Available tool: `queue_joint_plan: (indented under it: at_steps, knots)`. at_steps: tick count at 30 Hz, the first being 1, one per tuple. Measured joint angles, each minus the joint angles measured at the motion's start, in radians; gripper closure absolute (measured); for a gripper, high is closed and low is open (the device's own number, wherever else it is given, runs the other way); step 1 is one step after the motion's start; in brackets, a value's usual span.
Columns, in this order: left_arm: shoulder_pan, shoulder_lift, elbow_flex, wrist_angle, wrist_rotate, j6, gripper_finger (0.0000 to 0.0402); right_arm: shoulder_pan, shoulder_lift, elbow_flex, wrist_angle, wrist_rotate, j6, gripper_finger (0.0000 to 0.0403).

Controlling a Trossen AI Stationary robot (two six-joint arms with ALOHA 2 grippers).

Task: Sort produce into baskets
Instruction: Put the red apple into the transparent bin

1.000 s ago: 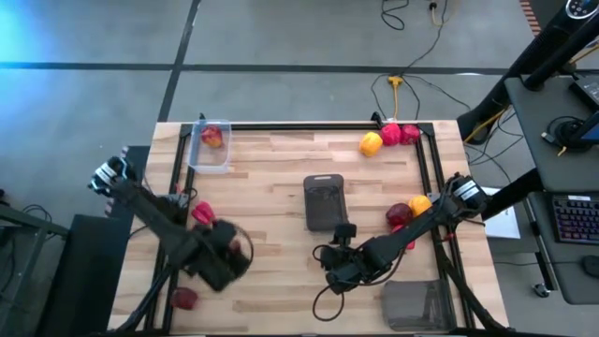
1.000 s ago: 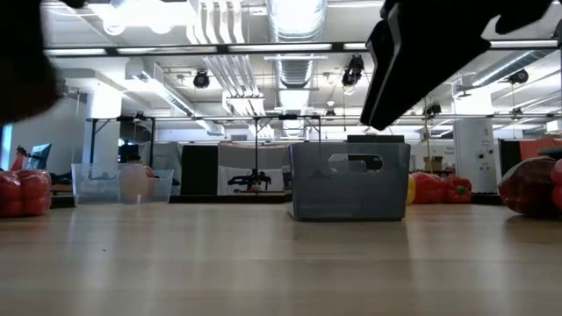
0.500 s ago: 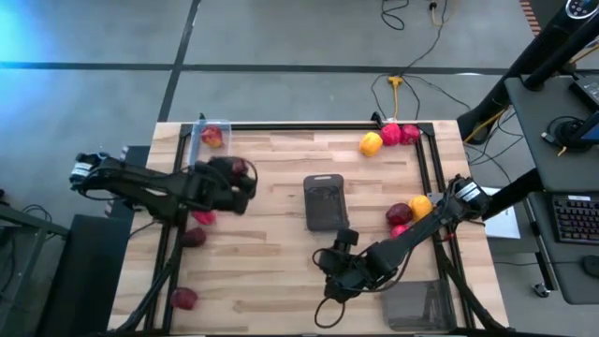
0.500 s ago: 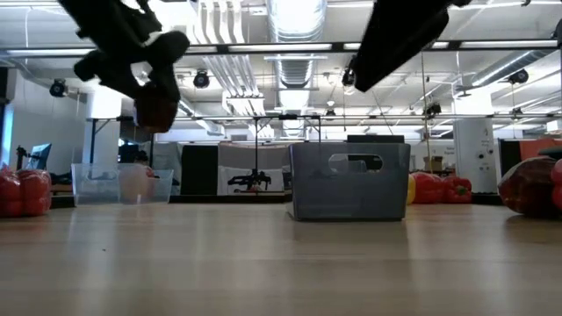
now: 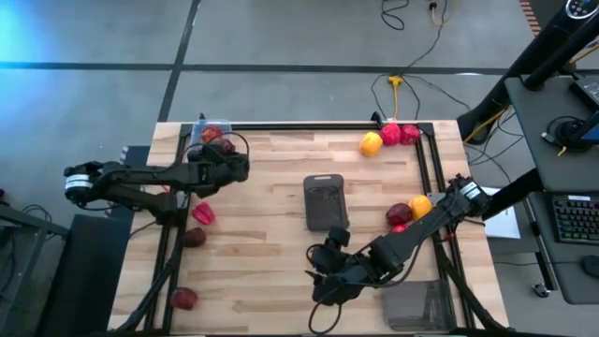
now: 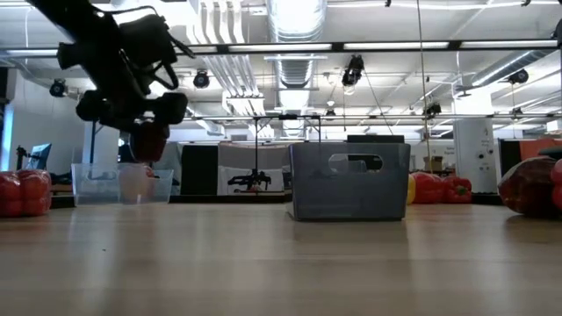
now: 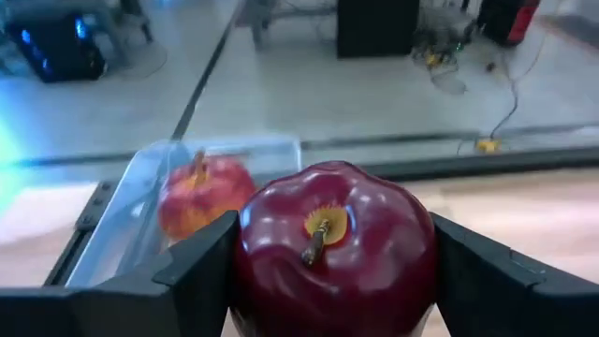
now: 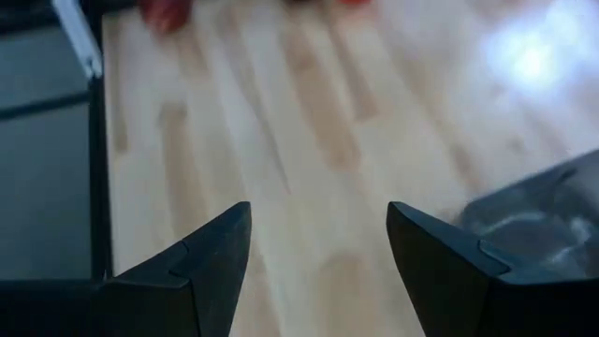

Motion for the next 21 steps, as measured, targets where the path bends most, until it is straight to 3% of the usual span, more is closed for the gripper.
queue_joint_plan:
  at_steps: [4,8,21]
  knots:
    - [0.059,-0.012,-0.019,0.085,-0.044,0.125,0.0124,-0.026,0.0,0.032,-0.003,0.09,-0.124,0.0159]
    - [0.132,-0.011,-0.019,0.065,-0.055,0.161,0.0124,-0.067,0.0,0.04,-0.004,0.057,-0.202,0.016]
    - [0.294,0.091,-0.109,0.084,0.066,-0.117,0.0119,-0.167,0.0,0.037,-0.003,-0.089,-0.301,0.0149]
